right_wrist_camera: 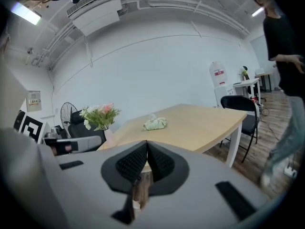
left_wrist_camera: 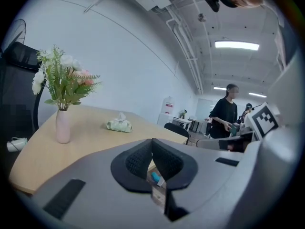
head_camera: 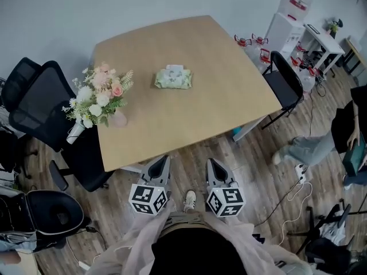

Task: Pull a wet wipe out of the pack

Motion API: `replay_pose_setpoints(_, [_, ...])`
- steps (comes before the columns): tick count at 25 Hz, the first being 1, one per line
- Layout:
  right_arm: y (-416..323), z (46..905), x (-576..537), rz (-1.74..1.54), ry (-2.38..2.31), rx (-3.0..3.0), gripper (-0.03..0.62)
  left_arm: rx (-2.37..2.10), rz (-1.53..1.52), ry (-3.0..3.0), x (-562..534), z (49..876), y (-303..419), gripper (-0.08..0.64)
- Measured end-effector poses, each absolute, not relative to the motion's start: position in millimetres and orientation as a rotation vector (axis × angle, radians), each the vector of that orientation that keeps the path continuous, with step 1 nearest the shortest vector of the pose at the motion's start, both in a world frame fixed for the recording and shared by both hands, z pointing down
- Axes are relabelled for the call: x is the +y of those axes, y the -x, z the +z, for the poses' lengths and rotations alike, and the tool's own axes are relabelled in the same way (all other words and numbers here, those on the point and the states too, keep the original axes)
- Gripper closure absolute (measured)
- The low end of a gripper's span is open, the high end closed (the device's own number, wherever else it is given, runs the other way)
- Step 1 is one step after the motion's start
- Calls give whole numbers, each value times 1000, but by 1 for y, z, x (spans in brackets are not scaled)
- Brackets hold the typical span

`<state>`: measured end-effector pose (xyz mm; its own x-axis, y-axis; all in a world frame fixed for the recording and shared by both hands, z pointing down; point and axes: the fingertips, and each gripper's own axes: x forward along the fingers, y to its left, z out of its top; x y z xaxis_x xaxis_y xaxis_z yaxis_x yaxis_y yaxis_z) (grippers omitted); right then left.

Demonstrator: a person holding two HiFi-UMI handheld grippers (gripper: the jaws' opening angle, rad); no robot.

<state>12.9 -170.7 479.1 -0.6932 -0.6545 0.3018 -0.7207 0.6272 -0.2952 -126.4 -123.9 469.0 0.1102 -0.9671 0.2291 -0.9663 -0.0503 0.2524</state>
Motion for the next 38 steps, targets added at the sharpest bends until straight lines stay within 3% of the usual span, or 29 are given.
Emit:
replay_pose_setpoints(25, [-18,501,-211,679,-1058,-2688,580,-1940,46,-1969,-156,485,122,548])
replay_pose_setpoints(38, [-1,501,-276,671,-1063,-2668,581,-1920,31,-1972,-226,487,138,548])
